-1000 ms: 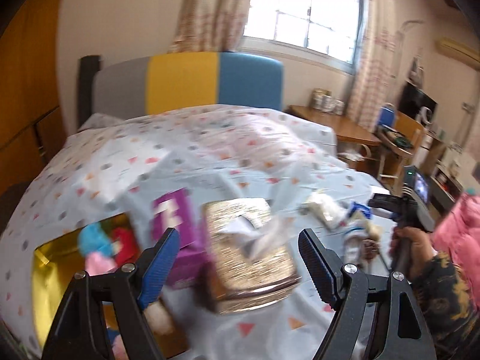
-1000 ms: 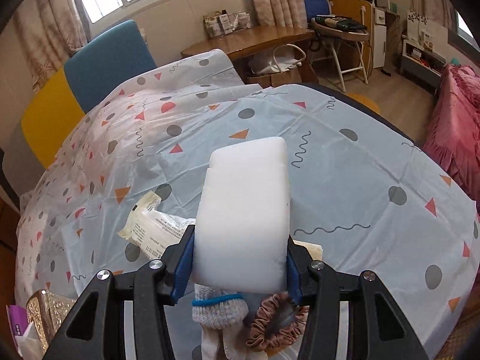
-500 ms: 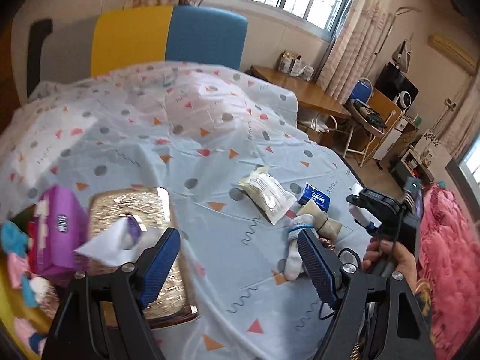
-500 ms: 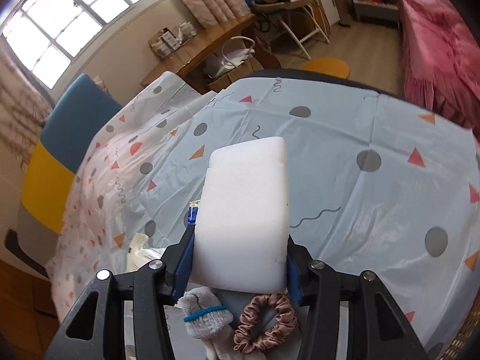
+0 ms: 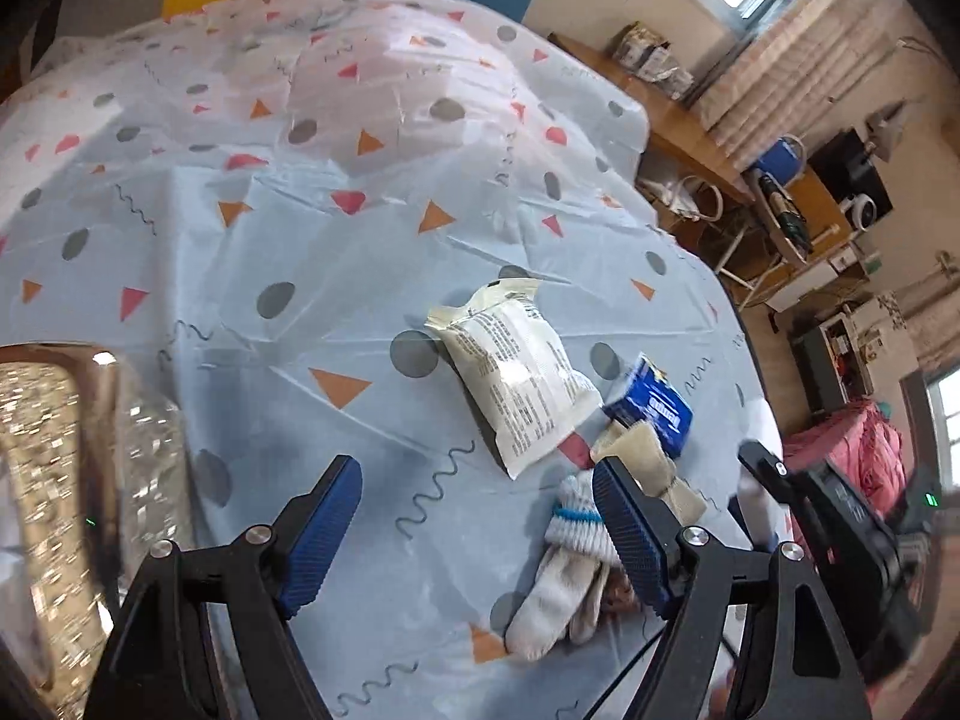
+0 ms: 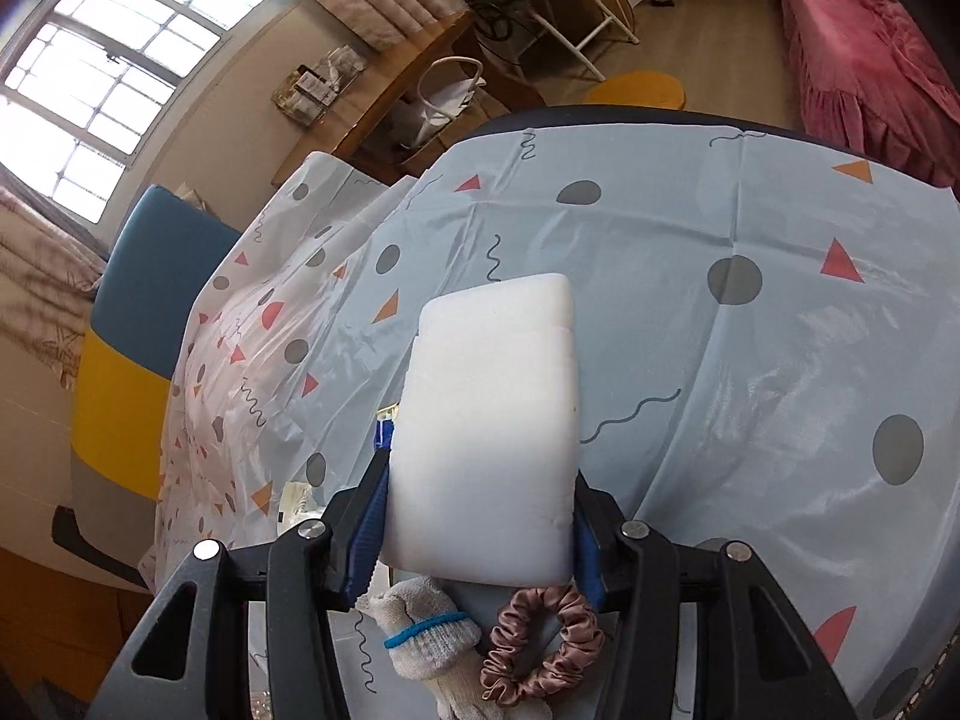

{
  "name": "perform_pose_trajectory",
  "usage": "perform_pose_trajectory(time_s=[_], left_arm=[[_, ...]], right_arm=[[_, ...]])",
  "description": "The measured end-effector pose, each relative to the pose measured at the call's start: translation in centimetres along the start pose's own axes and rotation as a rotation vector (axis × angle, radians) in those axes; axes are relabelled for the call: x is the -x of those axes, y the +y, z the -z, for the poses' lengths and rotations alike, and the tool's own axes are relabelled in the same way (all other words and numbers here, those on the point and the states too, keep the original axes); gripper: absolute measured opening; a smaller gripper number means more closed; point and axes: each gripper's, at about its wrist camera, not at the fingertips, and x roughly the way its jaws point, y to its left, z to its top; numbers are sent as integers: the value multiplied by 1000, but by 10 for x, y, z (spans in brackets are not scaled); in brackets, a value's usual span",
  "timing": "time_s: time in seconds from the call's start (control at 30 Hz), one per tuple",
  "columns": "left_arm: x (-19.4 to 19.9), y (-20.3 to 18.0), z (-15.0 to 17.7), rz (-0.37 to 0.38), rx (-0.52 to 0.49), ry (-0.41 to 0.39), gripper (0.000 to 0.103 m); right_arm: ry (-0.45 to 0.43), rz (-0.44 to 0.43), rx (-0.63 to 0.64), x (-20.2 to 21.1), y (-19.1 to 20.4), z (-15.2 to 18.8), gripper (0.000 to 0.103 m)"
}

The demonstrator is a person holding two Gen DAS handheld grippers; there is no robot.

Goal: Organize soft objects
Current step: 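Hold the white sponge up with the right gripper while the left gripper grasps the white printed packet, then carry the white printed packet into the gold tray and open the left gripper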

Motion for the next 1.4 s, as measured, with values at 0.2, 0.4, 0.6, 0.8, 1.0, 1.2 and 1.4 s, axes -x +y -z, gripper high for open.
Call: perform_pose_trajectory(time_s=[0.2, 0.4, 0.6, 0.8, 1.0, 1.2, 1.4], left_arm=[[-46, -6, -28, -22, 85, 68, 80], [-76, -26, -47, -61, 88, 86, 80], [-110, -35, -59, -146, 33, 119, 84], [-115, -26, -52, -169, -32, 80, 74], [-98, -15, -42, -184, -96, 105, 60], [-52, -1, -25, -199, -169, 42, 55], [7, 1, 13, -203, -254, -104, 55]], right_arm=[[7, 1, 63, -2, 13, 5, 52], [14, 4, 118, -4, 23, 10, 52], [20, -9, 144, -5, 29, 13, 52], [31, -18, 184, -9, 36, 15, 52], [19, -16, 250, -8, 47, 18, 52], [49, -53, 281, -15, 52, 20, 52], [81, -129, 347, -17, 65, 29, 52]])
